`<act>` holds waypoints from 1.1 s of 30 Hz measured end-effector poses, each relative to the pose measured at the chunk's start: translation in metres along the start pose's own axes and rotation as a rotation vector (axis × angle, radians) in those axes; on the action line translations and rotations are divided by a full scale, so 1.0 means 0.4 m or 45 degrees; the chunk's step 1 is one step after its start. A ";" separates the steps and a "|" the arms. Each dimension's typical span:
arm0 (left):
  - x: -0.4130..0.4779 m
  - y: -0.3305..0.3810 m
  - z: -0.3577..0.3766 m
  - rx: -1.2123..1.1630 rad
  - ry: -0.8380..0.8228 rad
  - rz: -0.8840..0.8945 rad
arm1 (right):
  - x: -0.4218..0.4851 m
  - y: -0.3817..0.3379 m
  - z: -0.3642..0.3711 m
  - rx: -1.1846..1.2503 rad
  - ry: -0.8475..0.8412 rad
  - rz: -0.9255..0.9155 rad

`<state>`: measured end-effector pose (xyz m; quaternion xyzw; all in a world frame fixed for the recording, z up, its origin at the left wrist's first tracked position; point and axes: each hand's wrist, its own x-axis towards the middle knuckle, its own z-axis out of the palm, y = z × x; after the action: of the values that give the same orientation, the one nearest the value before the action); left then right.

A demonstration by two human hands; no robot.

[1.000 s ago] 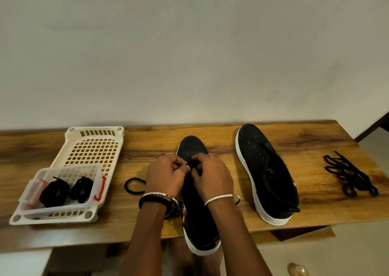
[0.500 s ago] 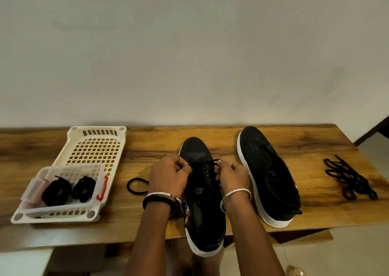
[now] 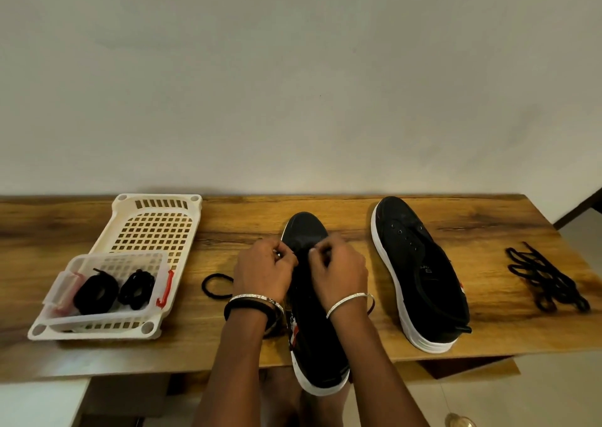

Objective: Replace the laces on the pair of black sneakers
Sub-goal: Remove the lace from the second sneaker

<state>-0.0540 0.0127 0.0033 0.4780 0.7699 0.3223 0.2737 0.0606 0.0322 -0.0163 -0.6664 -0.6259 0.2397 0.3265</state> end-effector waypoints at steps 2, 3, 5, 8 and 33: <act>0.001 -0.002 0.000 -0.007 -0.001 -0.010 | 0.019 0.013 -0.008 0.532 0.156 0.407; 0.002 -0.002 -0.001 -0.011 -0.002 -0.015 | 0.029 0.019 -0.021 0.804 0.174 0.627; 0.003 -0.001 -0.003 -0.016 -0.013 -0.028 | 0.041 0.040 -0.043 1.140 0.131 0.933; 0.006 -0.001 -0.004 -0.043 -0.036 -0.042 | 0.037 0.051 -0.049 0.862 0.077 0.874; 0.008 -0.001 -0.010 -0.139 -0.089 -0.083 | 0.013 -0.001 -0.063 0.519 0.246 0.400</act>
<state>-0.0584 0.0145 0.0053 0.4481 0.7562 0.3378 0.3365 0.0791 0.0341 0.0014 -0.6956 -0.4198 0.3437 0.4709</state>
